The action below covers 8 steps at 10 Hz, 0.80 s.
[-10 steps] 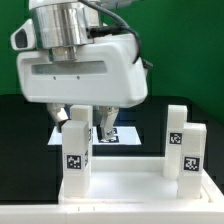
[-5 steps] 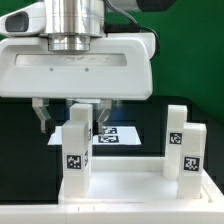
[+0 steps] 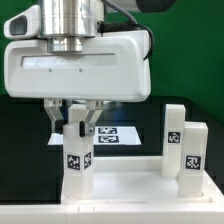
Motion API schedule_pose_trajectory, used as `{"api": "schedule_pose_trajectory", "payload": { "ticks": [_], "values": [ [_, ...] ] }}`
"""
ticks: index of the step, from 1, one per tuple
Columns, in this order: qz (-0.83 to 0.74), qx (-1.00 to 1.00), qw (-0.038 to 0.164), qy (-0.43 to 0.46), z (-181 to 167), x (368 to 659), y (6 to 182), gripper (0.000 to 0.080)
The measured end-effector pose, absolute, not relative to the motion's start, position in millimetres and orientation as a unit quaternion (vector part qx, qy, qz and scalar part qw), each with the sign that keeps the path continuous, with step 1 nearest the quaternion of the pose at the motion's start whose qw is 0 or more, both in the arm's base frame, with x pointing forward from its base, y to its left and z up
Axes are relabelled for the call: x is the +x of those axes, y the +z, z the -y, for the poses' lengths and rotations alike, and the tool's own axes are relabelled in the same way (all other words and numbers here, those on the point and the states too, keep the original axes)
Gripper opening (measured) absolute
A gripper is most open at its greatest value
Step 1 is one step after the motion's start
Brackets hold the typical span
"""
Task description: Assemble desk
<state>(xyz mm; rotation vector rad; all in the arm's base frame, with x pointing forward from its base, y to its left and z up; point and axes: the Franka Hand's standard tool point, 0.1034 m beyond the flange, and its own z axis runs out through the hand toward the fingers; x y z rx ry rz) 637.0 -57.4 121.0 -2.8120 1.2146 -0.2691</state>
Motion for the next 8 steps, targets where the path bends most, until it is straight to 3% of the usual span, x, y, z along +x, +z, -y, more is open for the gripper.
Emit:
{"api": "schedule_pose_trajectory", "payload": {
  "ticks": [2,6,8],
  "values": [
    [-0.527,-0.845,0.054,-0.075,65.3,634.6,120.6,0.0284],
    [-0.598,-0.797,0.060,-0.067,66.8,632.9,120.3,0.0285],
    [-0.726,-0.683,0.072,-0.040,62.6,629.7,119.6,0.0286]
  ]
}}
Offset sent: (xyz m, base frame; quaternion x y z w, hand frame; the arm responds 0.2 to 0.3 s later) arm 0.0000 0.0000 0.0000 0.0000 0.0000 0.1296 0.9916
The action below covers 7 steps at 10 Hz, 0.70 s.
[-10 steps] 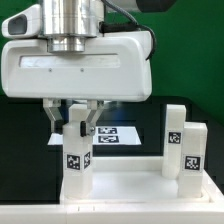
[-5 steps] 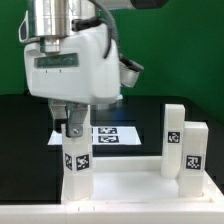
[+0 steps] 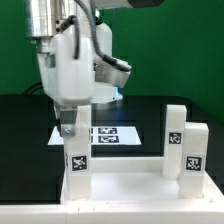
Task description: Assemble desk
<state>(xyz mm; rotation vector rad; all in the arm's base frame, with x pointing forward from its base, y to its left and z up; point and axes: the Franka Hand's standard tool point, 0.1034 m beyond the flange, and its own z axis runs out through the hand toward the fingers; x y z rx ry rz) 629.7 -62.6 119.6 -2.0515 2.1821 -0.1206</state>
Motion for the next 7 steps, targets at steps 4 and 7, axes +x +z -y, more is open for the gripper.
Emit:
{"api": "schedule_pose_trajectory", "payload": {
  "ticks": [4,7],
  "values": [
    [-0.826,-0.554,0.103,-0.015,58.2,628.8,119.2,0.0325],
    [-0.675,-0.733,0.083,-0.030,52.4,626.2,115.8,0.0508]
  ]
}}
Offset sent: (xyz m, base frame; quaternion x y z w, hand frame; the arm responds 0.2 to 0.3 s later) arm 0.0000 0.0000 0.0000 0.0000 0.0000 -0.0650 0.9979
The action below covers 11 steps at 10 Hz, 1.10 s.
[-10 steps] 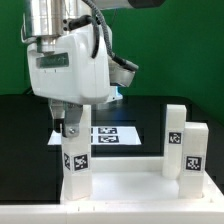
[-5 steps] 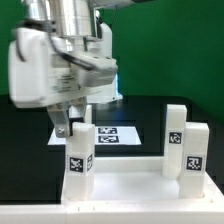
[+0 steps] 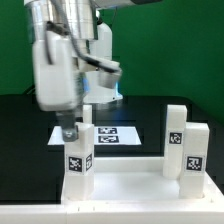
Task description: Assemble desk
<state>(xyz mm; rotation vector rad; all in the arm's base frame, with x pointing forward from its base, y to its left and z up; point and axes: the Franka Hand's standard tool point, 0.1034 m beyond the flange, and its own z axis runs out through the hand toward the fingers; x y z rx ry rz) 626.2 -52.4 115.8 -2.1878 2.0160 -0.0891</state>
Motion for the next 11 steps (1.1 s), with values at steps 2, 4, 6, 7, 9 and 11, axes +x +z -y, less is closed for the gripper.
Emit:
{"api": "schedule_pose_trajectory", "payload": {
  "ticks": [2,4,6,7,9,11],
  "values": [
    [-0.613,-0.785,0.080,-0.035,51.1,625.9,114.7,0.0641],
    [-0.553,-0.829,0.075,-0.042,52.2,625.6,114.4,0.0648],
    [-0.391,-0.919,0.037,-0.047,49.6,623.0,109.8,0.0649],
    [-0.339,-0.939,0.032,-0.045,50.1,622.0,108.1,0.0649],
    [-0.363,-0.930,0.033,-0.045,50.7,622.2,108.3,0.0432],
    [-0.378,-0.924,0.035,-0.044,50.5,622.3,108.2,0.0283]
  ]
}}
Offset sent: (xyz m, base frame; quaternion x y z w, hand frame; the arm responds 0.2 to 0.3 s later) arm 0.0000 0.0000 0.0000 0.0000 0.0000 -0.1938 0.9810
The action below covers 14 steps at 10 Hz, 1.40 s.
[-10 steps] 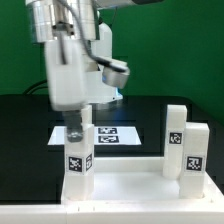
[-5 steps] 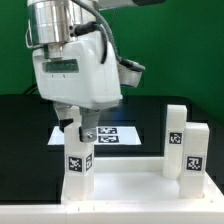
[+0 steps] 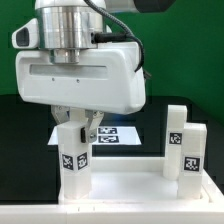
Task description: Assemble desk
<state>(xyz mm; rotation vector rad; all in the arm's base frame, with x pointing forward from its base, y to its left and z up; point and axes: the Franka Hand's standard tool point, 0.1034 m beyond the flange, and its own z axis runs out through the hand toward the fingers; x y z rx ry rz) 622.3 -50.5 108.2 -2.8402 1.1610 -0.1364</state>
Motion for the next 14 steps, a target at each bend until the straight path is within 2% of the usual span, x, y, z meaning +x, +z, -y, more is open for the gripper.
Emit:
{"api": "schedule_pose_trajectory", "payload": {
  "ticks": [2,4,7,12,13,14],
  "values": [
    [-0.463,-0.885,0.039,-0.040,49.2,622.2,108.4,0.0284],
    [-0.623,-0.781,0.040,-0.018,48.2,617.7,109.2,0.0284],
    [-0.801,-0.593,0.087,-0.009,44.7,623.3,108.6,0.0284],
    [-0.844,-0.530,0.083,0.000,47.5,620.4,106.6,0.0288],
    [-0.843,-0.531,0.085,0.000,46.4,621.4,109.0,0.0366],
    [-0.840,-0.535,0.091,-0.001,44.5,624.3,116.5,0.0551]
  ]
}}
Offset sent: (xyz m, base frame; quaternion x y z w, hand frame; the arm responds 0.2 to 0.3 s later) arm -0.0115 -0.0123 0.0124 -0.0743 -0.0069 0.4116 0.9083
